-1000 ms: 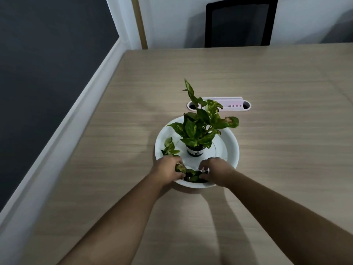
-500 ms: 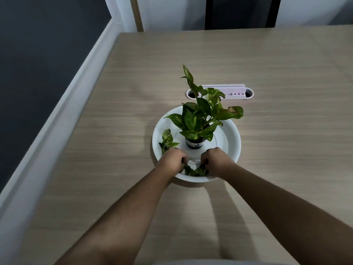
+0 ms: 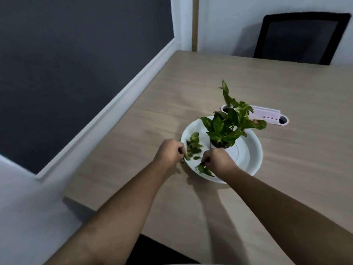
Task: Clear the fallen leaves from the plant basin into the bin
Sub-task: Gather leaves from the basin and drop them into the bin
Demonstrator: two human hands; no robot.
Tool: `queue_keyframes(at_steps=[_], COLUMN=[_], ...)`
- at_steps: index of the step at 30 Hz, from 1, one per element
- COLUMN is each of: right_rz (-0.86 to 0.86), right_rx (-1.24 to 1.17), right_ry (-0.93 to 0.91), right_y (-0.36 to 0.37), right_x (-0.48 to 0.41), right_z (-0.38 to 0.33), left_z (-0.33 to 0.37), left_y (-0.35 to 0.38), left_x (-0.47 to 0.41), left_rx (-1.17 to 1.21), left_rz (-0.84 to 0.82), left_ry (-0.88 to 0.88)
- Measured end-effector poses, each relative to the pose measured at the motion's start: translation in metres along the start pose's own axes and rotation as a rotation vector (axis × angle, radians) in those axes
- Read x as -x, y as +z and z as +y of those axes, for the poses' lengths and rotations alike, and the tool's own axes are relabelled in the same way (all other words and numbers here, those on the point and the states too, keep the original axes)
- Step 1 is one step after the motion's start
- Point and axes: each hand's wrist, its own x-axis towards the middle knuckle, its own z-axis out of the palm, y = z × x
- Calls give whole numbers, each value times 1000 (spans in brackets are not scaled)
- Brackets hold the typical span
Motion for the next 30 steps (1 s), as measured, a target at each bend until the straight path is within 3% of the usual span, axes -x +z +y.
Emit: queue_keyframes(at_steps=[9,14,21,30], right_rz=[-226,-365,-550,-704], right_rx=[-48,20,135,161], right_ry=[-445,-622,-598,-373], right_y=[62,134,244,376], right_x=[1,25,26,3], right_z=[-186,-283,-333,-314], left_z=[-145,-229,-334,-430], left_y=[-90,-99,-56,33], left_x=[185,286,332,314], left_rx=[35,58,174,381], left_rz=[356,428,335,161], left_ry=[-521,-746,-904,-988])
